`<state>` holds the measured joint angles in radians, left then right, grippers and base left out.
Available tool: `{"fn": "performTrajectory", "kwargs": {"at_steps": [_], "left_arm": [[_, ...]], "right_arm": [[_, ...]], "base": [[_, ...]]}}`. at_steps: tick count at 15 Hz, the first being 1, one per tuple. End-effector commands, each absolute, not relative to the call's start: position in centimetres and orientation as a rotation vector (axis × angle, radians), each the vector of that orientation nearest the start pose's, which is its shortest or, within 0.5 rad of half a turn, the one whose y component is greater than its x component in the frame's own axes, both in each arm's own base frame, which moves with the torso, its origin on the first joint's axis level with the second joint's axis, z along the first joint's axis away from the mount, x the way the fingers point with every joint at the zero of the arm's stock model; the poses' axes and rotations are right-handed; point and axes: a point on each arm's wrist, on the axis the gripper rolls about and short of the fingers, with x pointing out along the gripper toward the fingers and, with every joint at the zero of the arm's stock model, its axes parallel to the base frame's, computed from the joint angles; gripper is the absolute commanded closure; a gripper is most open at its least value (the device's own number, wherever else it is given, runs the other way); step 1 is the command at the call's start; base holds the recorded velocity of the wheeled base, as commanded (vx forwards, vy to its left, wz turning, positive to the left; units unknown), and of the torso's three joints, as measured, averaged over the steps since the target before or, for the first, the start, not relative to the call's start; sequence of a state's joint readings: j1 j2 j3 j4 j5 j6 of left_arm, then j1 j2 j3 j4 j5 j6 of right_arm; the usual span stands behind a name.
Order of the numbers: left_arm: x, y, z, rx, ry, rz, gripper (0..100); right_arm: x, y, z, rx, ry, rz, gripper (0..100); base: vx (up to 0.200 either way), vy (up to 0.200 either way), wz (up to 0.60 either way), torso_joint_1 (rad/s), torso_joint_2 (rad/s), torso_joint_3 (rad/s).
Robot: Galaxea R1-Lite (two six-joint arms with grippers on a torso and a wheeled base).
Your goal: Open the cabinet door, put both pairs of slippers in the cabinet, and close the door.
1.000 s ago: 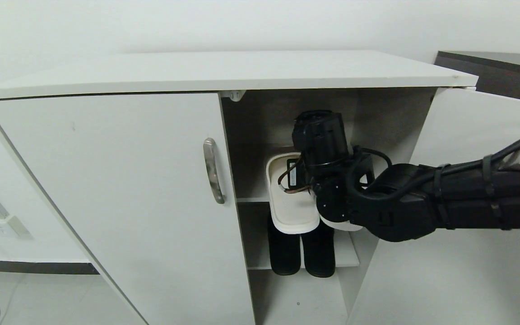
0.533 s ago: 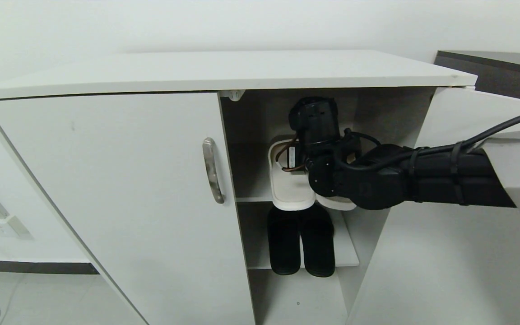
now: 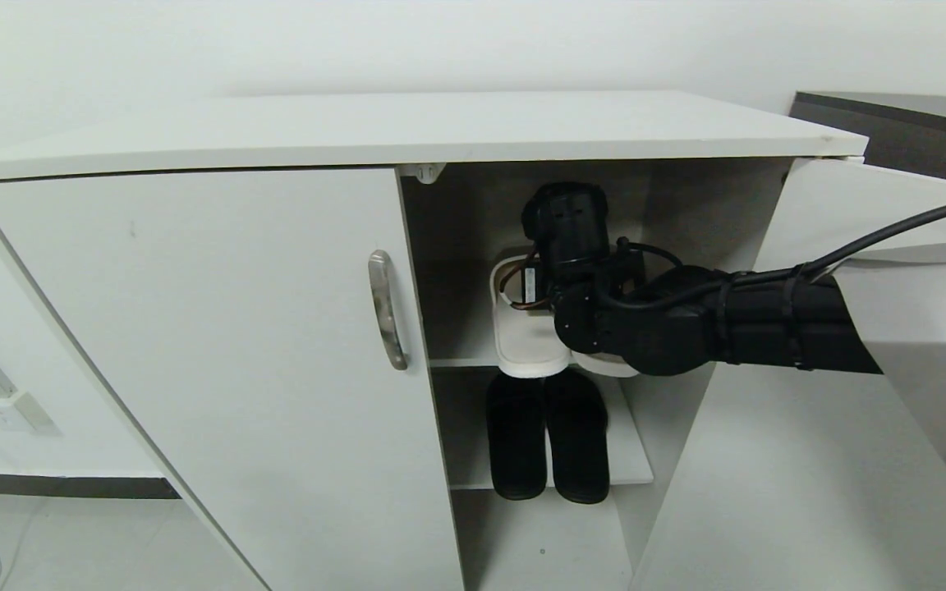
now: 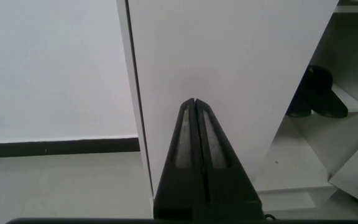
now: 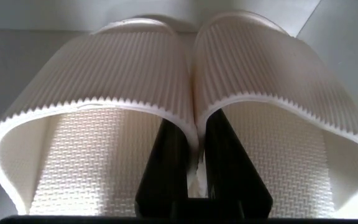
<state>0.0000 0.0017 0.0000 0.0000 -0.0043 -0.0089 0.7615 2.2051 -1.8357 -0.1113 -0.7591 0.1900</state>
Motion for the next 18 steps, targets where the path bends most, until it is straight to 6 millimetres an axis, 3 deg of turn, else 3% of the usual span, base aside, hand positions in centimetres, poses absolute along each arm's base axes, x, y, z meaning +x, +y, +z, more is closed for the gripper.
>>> {"fn": "performTrajectory", "kwargs": {"at_steps": [1, 2, 3, 6, 11, 14, 18], "left_arm": [[-2.3, 0.0, 7.6, -0.009, 0.002, -0.005, 100], [-2.3, 0.0, 7.6, -0.009, 0.002, -0.006, 100], [-2.3, 0.0, 7.6, -0.009, 0.002, -0.005, 100], [-2.3, 0.0, 7.6, -0.009, 0.002, -0.005, 100], [-2.3, 0.0, 7.6, -0.009, 0.002, -0.005, 100], [-2.3, 0.0, 7.6, -0.009, 0.002, -0.005, 100], [-2.3, 0.0, 7.6, -0.009, 0.002, -0.005, 100]], "right_arm": [[34.6, 30.8, 22.1, 0.008, 0.19, -0.017, 100], [34.7, 30.8, 22.0, 0.005, 0.191, -0.018, 100], [34.7, 30.8, 21.9, 0.0, 0.194, -0.018, 0], [34.6, 30.8, 21.8, -0.005, 0.199, -0.019, 0], [32.5, 30.1, 22.6, -0.026, 0.21, -0.002, 0], [30.1, 29.7, 23.5, -0.029, 0.213, 0.029, 0], [25.2, 28.9, 24.1, -0.043, 0.23, 0.11, 0]], "base": [[0.0, 0.0, 0.0, 0.0, 0.0, 0.0], [0.0, 0.0, 0.0, 0.0, 0.0, 0.0], [0.0, 0.0, 0.0, 0.0, 0.0, 0.0], [0.0, 0.0, 0.0, 0.0, 0.0, 0.0], [0.0, 0.0, 0.0, 0.0, 0.0, 0.0], [0.0, 0.0, 0.0, 0.0, 0.0, 0.0], [0.0, 0.0, 0.0, 0.0, 0.0, 0.0]]}}
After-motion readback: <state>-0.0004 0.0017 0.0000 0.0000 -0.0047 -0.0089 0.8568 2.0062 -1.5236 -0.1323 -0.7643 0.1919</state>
